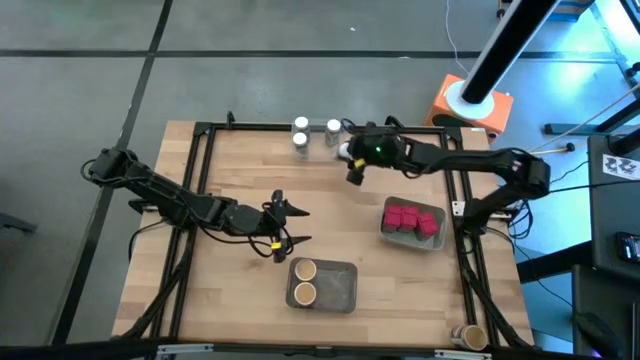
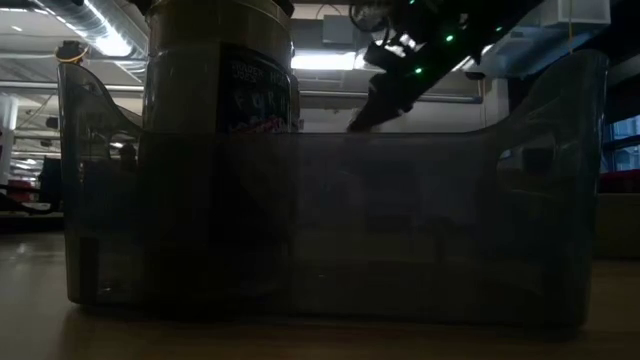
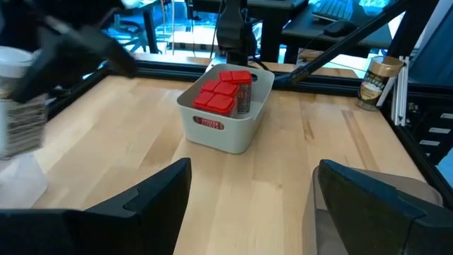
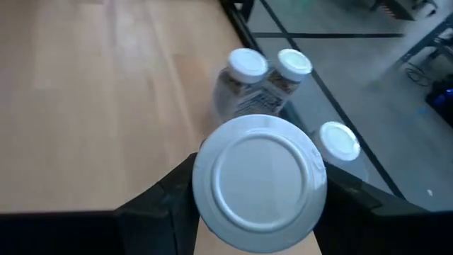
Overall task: Sort spices by type
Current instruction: Put the white seasoning bottle into the transparent bin
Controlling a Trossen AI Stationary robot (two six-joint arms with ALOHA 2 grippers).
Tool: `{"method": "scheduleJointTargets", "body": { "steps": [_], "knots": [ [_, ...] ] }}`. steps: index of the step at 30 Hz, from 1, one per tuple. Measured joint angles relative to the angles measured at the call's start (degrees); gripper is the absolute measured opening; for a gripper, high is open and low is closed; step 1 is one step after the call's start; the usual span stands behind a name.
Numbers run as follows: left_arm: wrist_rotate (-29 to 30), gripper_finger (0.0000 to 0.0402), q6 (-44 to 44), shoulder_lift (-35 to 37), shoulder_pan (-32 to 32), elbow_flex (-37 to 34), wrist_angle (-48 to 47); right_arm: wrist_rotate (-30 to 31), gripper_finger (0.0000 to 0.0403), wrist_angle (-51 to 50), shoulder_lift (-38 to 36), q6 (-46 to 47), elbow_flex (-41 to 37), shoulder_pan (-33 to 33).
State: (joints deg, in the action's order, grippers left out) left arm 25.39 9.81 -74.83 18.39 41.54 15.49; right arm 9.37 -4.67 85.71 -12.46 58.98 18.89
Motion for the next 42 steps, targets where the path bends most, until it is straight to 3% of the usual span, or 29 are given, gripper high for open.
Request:
{"method": "scheduleJointTargets", "body": {
  "steps": [7, 15, 24, 35, 42],
  "knots": [
    [0.00, 0.0292, -0.82, 0.00, -0.07, 0.00, -0.02, -2.06, 0.0201, 1.20, 7.05, -1.83, 6.49, 4.47],
    [0.00, 0.0292, -1.23, 0.00, -0.07, 0.00, -0.13, -9.00, 0.0201, -0.89, 13.99, -6.03, 12.81, 9.42],
    [0.00, 0.0292, -1.67, 0.00, -0.93, 0.00, 0.02, -14.99, 0.0201, -5.24, 18.00, -6.08, 13.42, 12.66],
    [0.02, 0.0292, -1.15, 0.00, -1.31, 0.00, 0.00, -15.44, 0.0202, -5.95, 22.39, -6.26, 13.51, 12.66],
    [0.02, 0.0292, -1.19, 0.00, -1.31, 0.00, 0.04, -14.95, 0.0301, -5.90, 22.96, -6.07, 13.44, 12.61]
  ]
}}
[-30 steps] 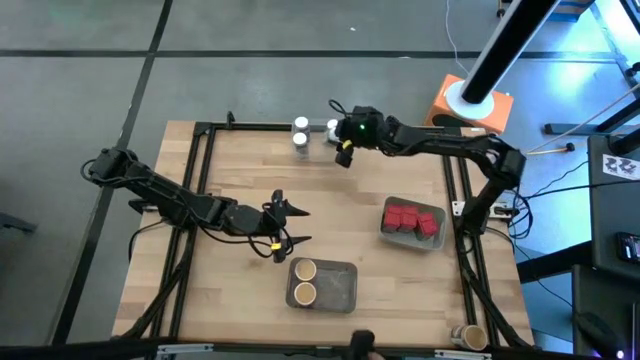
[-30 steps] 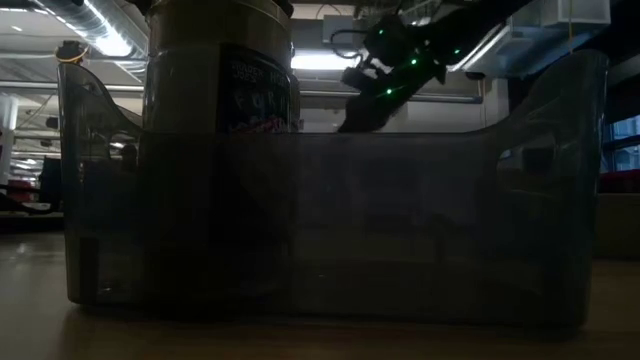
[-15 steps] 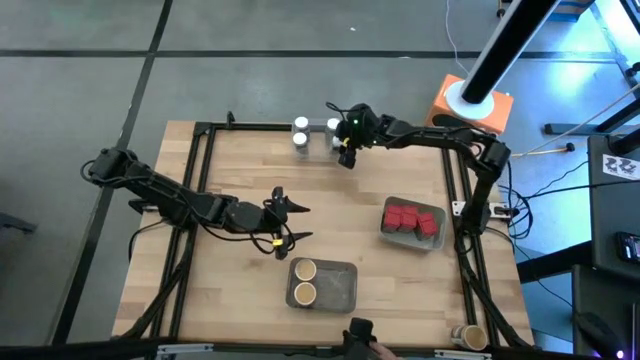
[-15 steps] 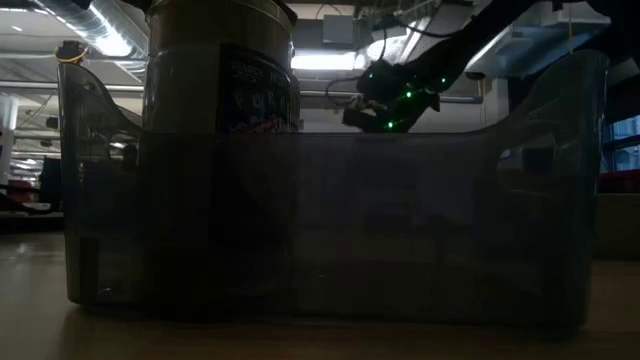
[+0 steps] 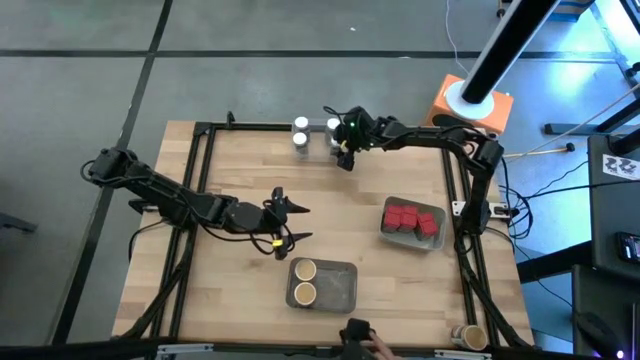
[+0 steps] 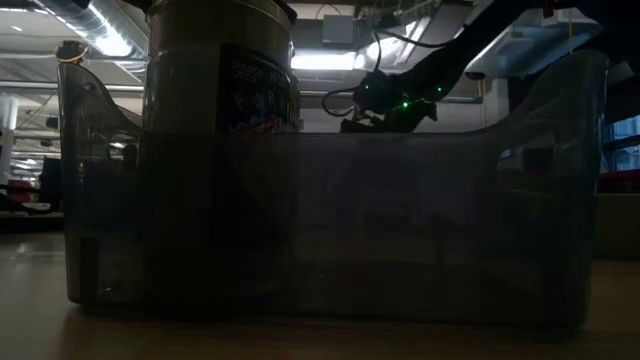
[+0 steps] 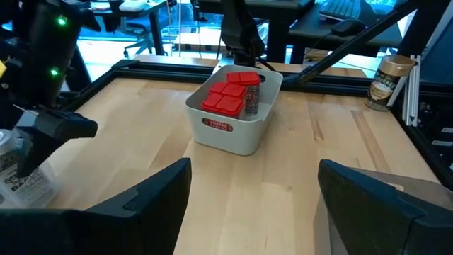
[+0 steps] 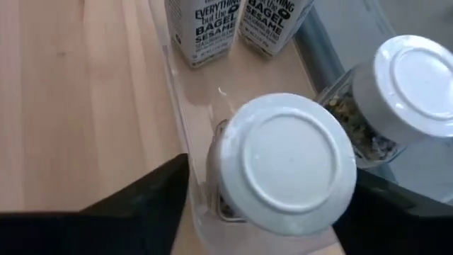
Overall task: Sort spices by type
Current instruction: Put the white seasoning bottle into the transparent bin, then put the gold seasoning bottle into the black bin
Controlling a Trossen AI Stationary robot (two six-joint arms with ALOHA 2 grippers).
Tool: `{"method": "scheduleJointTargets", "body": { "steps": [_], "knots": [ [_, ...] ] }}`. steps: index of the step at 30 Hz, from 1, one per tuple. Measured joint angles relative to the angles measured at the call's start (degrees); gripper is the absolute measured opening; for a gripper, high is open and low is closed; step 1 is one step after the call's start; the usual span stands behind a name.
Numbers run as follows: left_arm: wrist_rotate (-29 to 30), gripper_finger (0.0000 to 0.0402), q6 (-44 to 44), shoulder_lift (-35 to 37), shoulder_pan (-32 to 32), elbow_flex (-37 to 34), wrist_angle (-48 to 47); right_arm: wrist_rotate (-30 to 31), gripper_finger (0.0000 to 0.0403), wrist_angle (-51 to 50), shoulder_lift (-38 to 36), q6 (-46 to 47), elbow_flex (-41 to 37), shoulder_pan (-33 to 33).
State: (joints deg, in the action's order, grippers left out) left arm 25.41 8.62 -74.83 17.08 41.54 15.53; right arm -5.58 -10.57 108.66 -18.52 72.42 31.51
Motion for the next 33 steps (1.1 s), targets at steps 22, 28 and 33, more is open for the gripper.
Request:
{"method": "scheduleJointTargets", "body": {
  "steps": [22, 28, 33],
  "knots": [
    [-0.02, 0.0292, 0.19, 0.00, 0.07, 0.00, 0.02, 4.09, 0.0367, -31.64, -18.84, 2.26, 10.21, -12.08],
    [-0.02, 0.0292, 0.35, 0.00, 0.09, 0.00, 0.04, 4.09, 0.0367, -40.61, -25.12, 7.79, 10.19, -20.40],
    [-0.02, 0.0292, 0.33, 0.00, 0.09, 0.00, 0.06, 5.83, 0.0367, -45.86, -28.00, 14.07, 10.16, -29.13]
  ]
}}
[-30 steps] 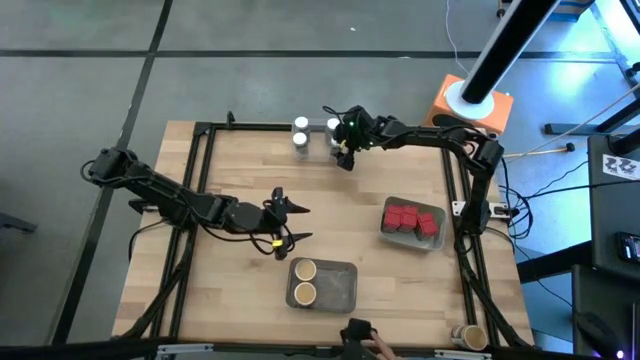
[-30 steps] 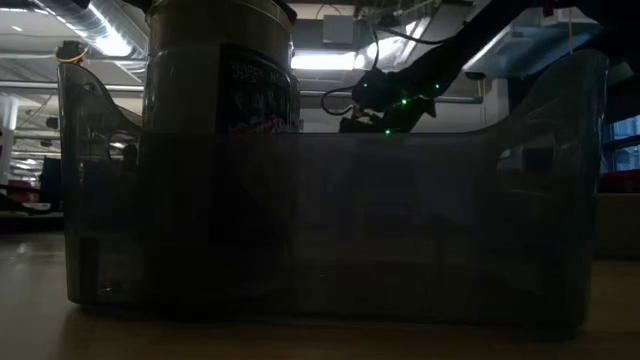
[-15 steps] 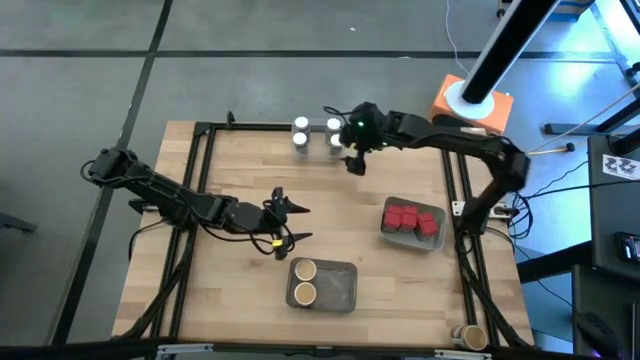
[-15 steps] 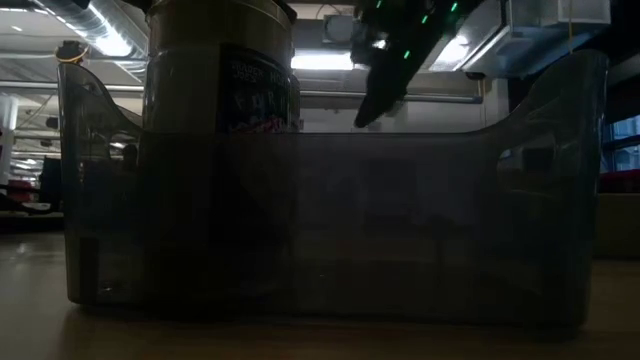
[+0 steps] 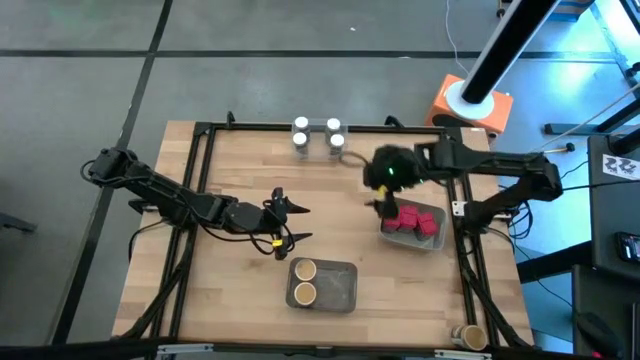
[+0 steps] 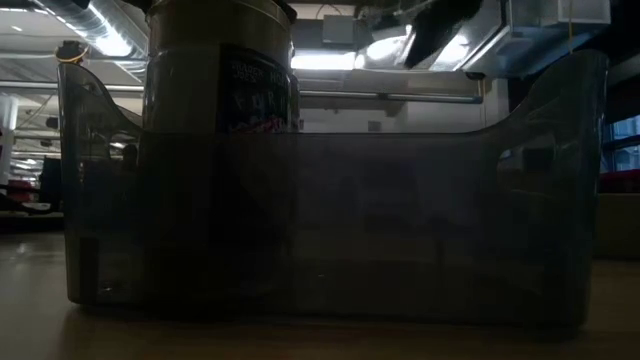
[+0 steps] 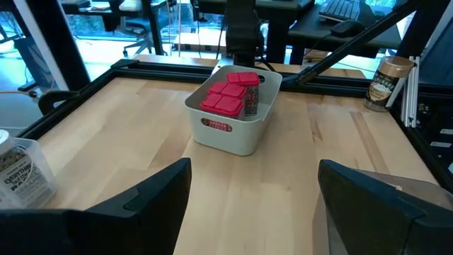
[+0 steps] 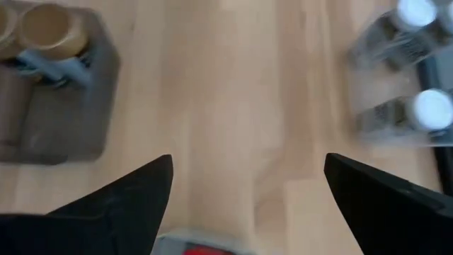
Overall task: Sort spices by type
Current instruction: Put the gold seasoning bottle into the black bin
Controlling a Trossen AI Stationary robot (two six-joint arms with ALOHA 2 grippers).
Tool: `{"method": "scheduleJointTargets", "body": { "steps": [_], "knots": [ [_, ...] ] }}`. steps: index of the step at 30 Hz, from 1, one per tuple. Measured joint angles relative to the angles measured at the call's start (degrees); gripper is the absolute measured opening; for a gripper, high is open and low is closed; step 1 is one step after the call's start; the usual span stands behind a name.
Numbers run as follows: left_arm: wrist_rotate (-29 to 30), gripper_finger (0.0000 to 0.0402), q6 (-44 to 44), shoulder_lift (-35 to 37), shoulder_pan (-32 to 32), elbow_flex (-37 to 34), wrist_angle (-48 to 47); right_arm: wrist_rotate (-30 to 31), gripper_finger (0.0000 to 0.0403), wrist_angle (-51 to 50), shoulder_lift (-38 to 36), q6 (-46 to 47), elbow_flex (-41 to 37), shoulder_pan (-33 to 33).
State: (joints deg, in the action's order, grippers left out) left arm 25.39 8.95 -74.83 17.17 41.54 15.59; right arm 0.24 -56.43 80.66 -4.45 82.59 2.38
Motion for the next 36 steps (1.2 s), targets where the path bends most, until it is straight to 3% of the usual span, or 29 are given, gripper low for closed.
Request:
{"method": "scheduleJointTargets", "body": {
  "steps": [10, 20, 26, 31, 36],
  "knots": [
    [0.00, 0.0292, 0.71, 0.00, 0.07, 0.00, 0.01, 8.75, 0.0367, -9.47, -1.53, 18.87, -0.04, -19.61],
    [-0.02, 0.0292, 2.68, 0.00, 0.51, 0.00, 0.01, 14.21, 0.0367, -12.90, -1.45, 42.28, -0.21, -39.49],
    [-0.02, 0.0292, 2.86, 0.00, 1.10, 0.00, 0.29, 14.16, 0.0367, -12.84, -1.33, 58.24, -2.77, -49.11],
    [-0.02, 0.0292, 2.82, 0.00, 1.27, 0.00, 0.29, 9.39, 0.0367, -12.78, -1.31, 69.77, -3.58, -54.38],
    [-0.02, 0.0292, 3.32, 0.00, 1.27, 0.00, 0.51, 8.77, 0.0367, -12.30, -0.86, 79.50, -3.58, -60.12]
  ]
}}
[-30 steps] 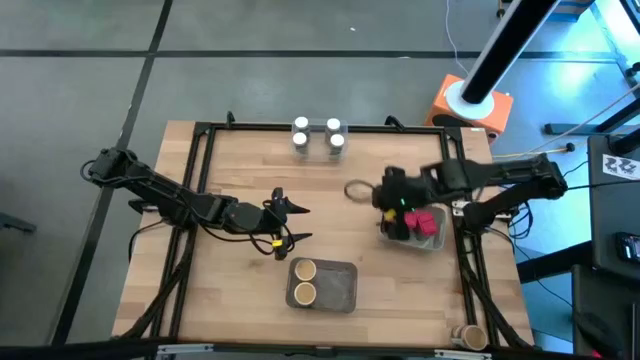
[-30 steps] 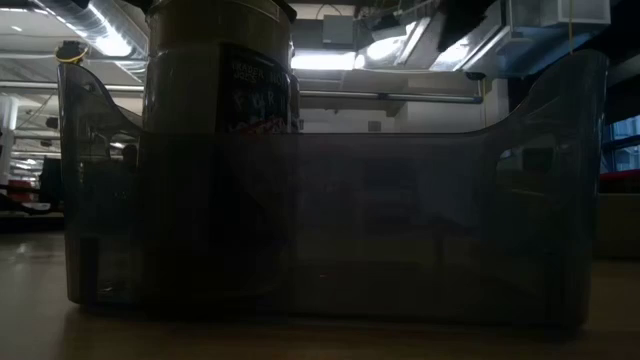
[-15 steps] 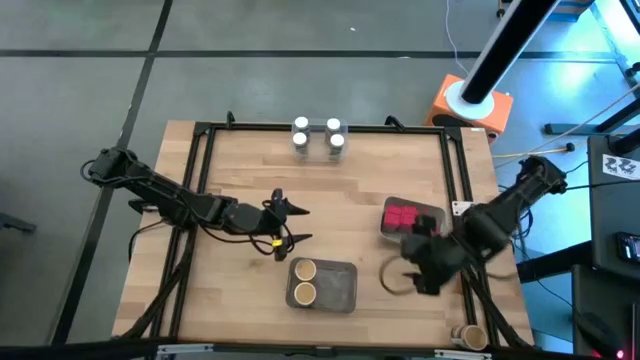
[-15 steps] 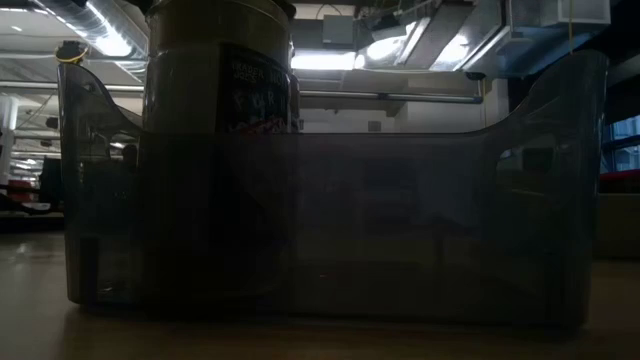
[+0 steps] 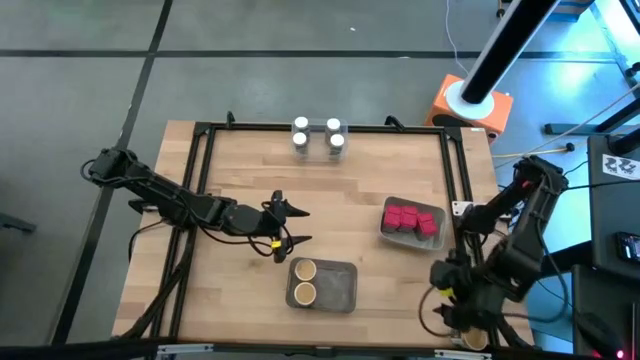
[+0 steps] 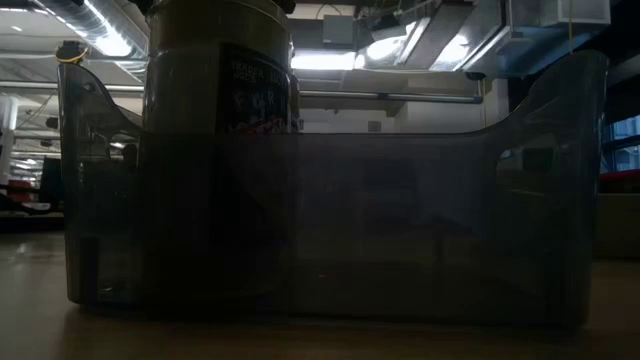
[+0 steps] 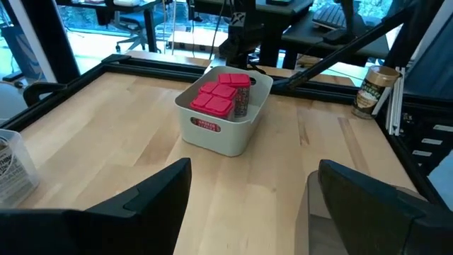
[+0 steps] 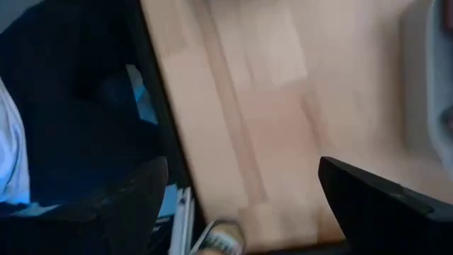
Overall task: Sort spices by type
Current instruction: Put the gold seasoning bottle into the black bin
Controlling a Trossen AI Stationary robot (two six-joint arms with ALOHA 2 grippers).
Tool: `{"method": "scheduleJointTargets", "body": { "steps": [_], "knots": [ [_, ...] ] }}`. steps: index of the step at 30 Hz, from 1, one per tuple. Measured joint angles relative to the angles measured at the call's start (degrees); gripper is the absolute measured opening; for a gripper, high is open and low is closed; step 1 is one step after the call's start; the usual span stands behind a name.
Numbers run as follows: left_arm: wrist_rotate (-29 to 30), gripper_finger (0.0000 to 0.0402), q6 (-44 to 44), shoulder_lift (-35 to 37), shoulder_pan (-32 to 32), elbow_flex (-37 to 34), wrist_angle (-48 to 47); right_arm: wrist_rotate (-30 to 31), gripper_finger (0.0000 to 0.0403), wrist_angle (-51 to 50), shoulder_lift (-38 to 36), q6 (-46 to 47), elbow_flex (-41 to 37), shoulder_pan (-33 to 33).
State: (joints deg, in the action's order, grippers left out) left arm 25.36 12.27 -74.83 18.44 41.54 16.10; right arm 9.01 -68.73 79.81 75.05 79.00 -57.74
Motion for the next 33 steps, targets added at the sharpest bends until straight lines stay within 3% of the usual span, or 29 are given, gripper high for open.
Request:
{"method": "scheduleJointTargets", "body": {
  "steps": [10, 20, 33],
  "knots": [
    [0.02, 0.0292, -0.87, 0.00, 0.00, 0.02, 1.94, -4.00, 0.0367, 4.51, 5.73, 14.80, 4.37, -7.84],
    [0.01, 0.0292, -0.53, 0.00, 0.74, 0.02, 2.58, -13.20, 0.0367, 3.75, 13.93, 18.99, 5.53, -10.96],
    [0.02, 0.0292, -0.90, 0.00, 0.96, 0.02, 3.03, -16.22, 0.0367, 1.52, 19.72, 19.38, 5.57, -13.28]
  ]
}}
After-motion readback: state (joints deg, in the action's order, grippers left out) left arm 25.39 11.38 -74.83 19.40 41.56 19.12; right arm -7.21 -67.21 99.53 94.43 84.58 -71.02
